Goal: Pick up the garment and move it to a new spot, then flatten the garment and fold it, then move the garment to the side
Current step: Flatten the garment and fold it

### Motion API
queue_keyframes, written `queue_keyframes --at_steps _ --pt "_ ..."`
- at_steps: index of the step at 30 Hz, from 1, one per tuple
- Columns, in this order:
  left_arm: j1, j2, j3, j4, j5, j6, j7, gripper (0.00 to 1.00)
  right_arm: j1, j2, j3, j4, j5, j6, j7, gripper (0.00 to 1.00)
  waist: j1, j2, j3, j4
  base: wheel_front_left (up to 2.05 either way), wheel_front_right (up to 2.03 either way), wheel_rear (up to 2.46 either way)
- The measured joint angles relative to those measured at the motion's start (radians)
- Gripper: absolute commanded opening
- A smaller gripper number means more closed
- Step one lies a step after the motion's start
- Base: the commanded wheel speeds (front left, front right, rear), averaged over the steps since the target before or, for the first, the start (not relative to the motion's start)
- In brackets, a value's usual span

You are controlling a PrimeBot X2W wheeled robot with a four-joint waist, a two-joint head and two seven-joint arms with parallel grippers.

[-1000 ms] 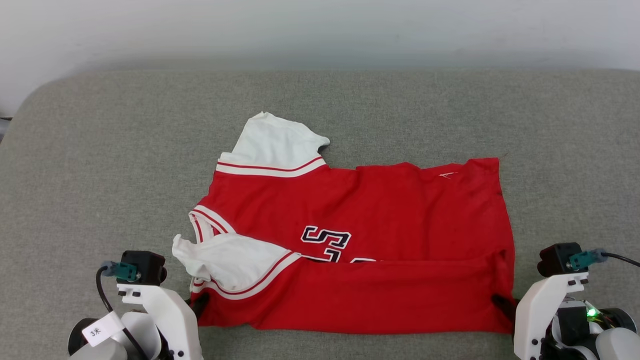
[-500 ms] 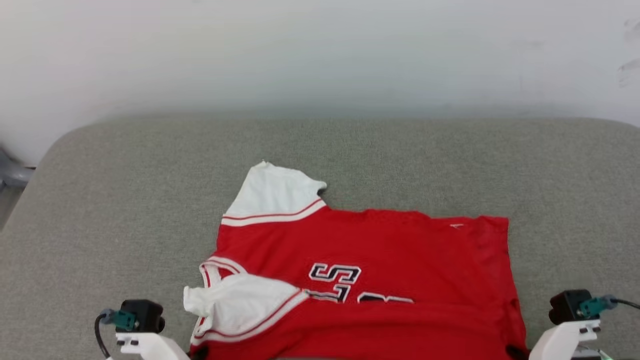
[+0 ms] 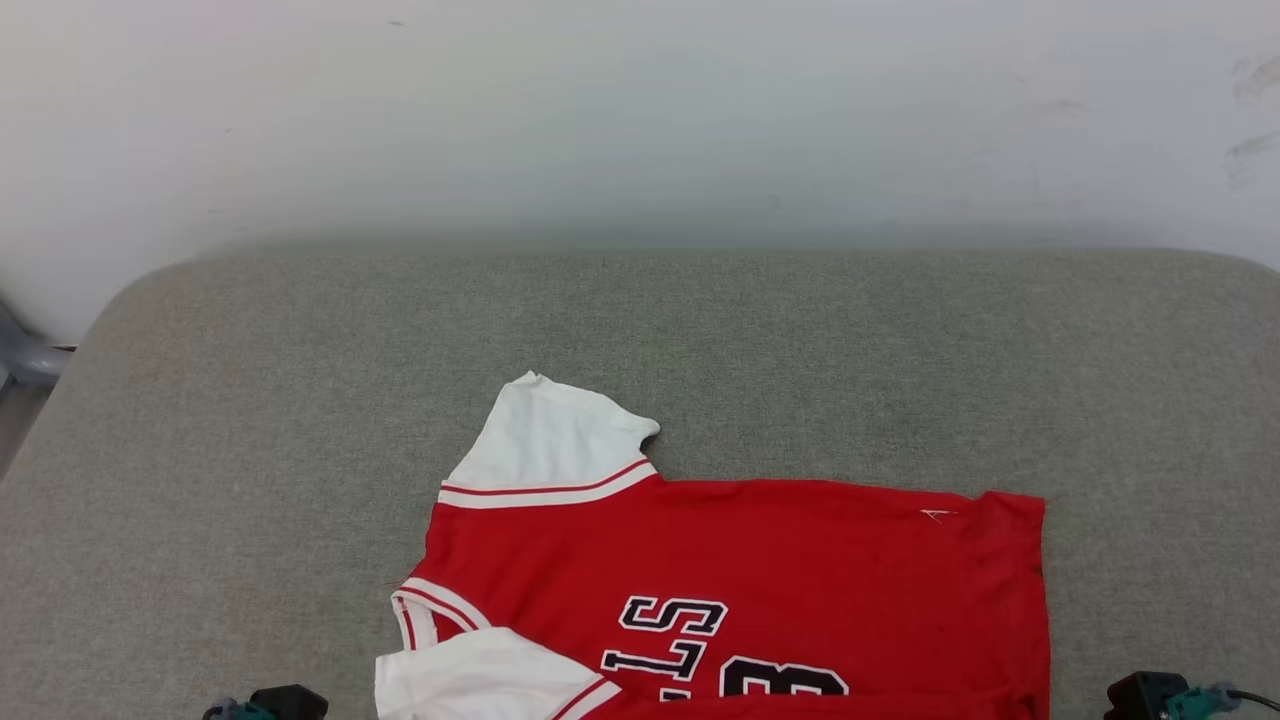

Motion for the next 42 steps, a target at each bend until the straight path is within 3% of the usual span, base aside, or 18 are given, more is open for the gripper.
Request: queue_keyframes --at_steps 2,3,4,5,6,7,12,19,29,36,42 --pt "-0.006 -0.02 -0.005 0.035 -0.002 -0.017 -0.007 0.0 0.002 0.009 -0.003 0.02 0.001 0.0 -0.022 0.0 0.0 0.0 0.003 0.0 0.0 0.0 0.0" --pt "-0.011 -0.03 -0.006 0.055 0.001 -0.023 -0.019 0.0 0.002 0.015 -0.004 0.027 0.004 0.0 -0.035 0.2 0.0 0.0 0.003 0.0 0.0 0.0 0.0" --pt "-0.018 -0.039 -0.004 0.07 0.002 -0.026 -0.023 0.0 0.002 0.02 -0.005 0.031 0.006 0.0 -0.054 0.95 0.0 0.0 0.004 -0.001 0.0 0.0 0.0" --pt "-0.021 -0.046 -0.004 0.084 0.0 -0.032 -0.024 0.24 0.002 0.025 -0.006 0.035 0.011 0.0 -0.074 1.0 0.0 0.0 0.003 -0.002 0.0 0.0 0.0" --pt "-0.022 -0.054 -0.003 0.094 -0.003 -0.038 -0.03 0.74 0.002 0.03 -0.005 0.039 0.015 0.0 -0.095 1.0 0.0 0.0 0.003 -0.002 0.0 0.0 0.0" --pt "-0.023 -0.062 0.003 0.102 -0.006 -0.04 -0.04 1.0 0.003 0.034 -0.006 0.037 0.014 0.0 -0.132 1.0 0.0 0.0 0.002 -0.003 0.0 0.0 0.0" --pt "-0.063 -0.061 0.025 0.112 0.027 -0.038 -0.1 1.0 -0.005 0.043 -0.025 0.002 0.001 0.0 -0.32 1.0 0.0 0.0 -0.006 -0.002 0.0 0.0 0.0" --pt "-0.121 -0.059 0.075 0.093 0.092 -0.011 -0.212 1.0 -0.036 0.089 -0.098 -0.062 -0.134 0.0 -0.53 1.0 0.0 0.0 -0.016 -0.008 0.0 0.0 0.0" --pt "-0.278 -0.109 0.136 0.111 0.165 0.016 -0.34 1.0 -0.114 0.133 -0.093 -0.246 -0.227 0.0 -0.599 1.0 0.0001 0.0 0.045 -0.031 0.0 0.0 0.0" --pt "-0.452 -0.118 0.142 0.201 0.18 -0.048 -0.305 1.0 -0.178 0.14 -0.044 -0.304 -0.247 0.0 -0.611 1.0 0.0002 -0.0001 0.143 -0.072 0.0 0.0 0.0" --pt "-0.62 -0.106 0.128 0.302 0.138 -0.145 -0.142 1.0 -0.242 0.142 -0.019 -0.287 -0.235 0.0 -0.641 1.0 0.0003 0.0 0.239 -0.117 0.0 0.0 0.0"
